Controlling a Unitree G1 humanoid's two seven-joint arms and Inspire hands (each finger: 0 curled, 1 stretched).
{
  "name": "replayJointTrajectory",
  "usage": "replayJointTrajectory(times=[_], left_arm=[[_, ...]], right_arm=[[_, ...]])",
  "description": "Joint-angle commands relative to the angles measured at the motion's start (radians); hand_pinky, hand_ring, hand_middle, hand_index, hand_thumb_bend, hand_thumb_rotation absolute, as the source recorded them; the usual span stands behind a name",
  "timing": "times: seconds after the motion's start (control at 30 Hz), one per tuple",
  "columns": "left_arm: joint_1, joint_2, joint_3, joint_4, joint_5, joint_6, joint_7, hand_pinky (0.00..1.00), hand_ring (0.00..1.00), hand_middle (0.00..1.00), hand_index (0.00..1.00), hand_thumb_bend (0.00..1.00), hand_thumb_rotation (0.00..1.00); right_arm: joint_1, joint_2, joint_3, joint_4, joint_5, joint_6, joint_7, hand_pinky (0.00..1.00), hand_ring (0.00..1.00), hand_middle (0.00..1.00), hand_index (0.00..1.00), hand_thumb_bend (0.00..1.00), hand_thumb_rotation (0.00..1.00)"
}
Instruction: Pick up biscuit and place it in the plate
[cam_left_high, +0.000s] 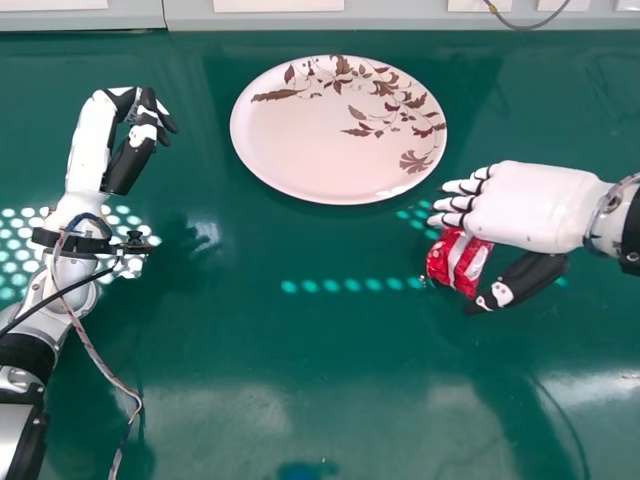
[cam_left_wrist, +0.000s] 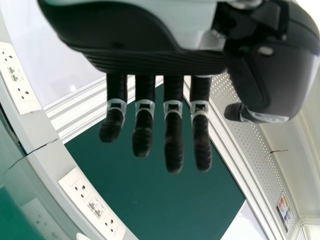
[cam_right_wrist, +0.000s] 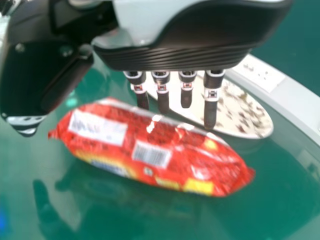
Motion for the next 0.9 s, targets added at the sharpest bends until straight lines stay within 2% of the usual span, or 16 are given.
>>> replayJointTrajectory(times=[0.0, 0.17, 0.3, 0.37, 0.53, 0.6, 0.63, 0.7, 0.83, 0.87], left_arm=[[0.012, 0.011, 0.003, -0.002, 0.008, -0.003, 0.008, 0.16, 0.20, 0.27, 0.33, 0.30, 0.33], [0.010, 0.007, 0.007, 0.003, -0.004, -0.002, -0.003, 0.16, 0.20, 0.27, 0.33, 0.30, 0.34], [0.012, 0.010, 0.006, -0.005, 0.002, 0.002, 0.002, 0.13, 0.17, 0.25, 0.33, 0.29, 0.32], [0.013, 0.011, 0.006, -0.009, 0.003, 0.010, 0.004, 0.16, 0.20, 0.27, 0.33, 0.30, 0.35], [0.013, 0.010, 0.008, -0.012, 0.000, 0.009, 0.005, 0.18, 0.22, 0.29, 0.33, 0.30, 0.36], [0.015, 0.011, 0.010, -0.014, -0.004, 0.016, 0.000, 0.17, 0.22, 0.29, 0.33, 0.30, 0.38], [0.015, 0.011, 0.011, -0.014, -0.006, 0.014, -0.001, 0.16, 0.21, 0.28, 0.33, 0.30, 0.37], [0.017, 0.013, 0.013, -0.015, -0.007, 0.010, -0.001, 0.15, 0.19, 0.27, 0.34, 0.30, 0.34], [0.022, 0.019, 0.017, -0.011, -0.009, -0.004, -0.001, 0.20, 0.25, 0.31, 0.34, 0.29, 0.38], [0.023, 0.022, 0.017, -0.012, -0.005, -0.004, 0.003, 0.18, 0.23, 0.30, 0.34, 0.29, 0.38]], right_arm=[[0.017, -0.028, -0.010, -0.029, 0.036, 0.012, 0.037, 0.84, 1.00, 1.00, 1.00, 1.00, 0.39], [0.022, -0.028, -0.026, -0.033, 0.054, 0.006, 0.037, 0.79, 1.00, 1.00, 1.00, 0.99, 0.29], [0.004, -0.023, -0.020, -0.009, 0.050, -0.013, 0.028, 0.77, 1.00, 1.00, 1.00, 1.00, 0.30], [-0.013, -0.014, -0.018, 0.024, 0.018, -0.044, -0.017, 0.72, 0.97, 0.99, 1.00, 1.00, 0.29], [-0.054, 0.011, -0.002, 0.098, -0.059, -0.093, -0.118, 0.66, 0.92, 0.95, 0.98, 0.84, 0.27], [-0.078, 0.023, 0.013, 0.127, -0.100, -0.097, -0.148, 0.67, 0.93, 0.95, 0.98, 0.88, 0.25], [-0.093, 0.028, 0.024, 0.140, -0.120, -0.098, -0.159, 0.67, 0.93, 0.95, 0.98, 0.94, 0.23], [-0.120, 0.040, 0.043, 0.168, -0.153, -0.101, -0.182, 0.67, 0.93, 0.96, 0.99, 0.99, 0.21], [-0.171, 0.058, 0.085, 0.228, -0.230, -0.102, -0.242, 0.68, 0.92, 0.95, 0.98, 1.00, 0.22], [-0.180, 0.059, 0.095, 0.235, -0.257, -0.098, -0.262, 0.69, 0.92, 0.96, 0.99, 1.00, 0.23]])
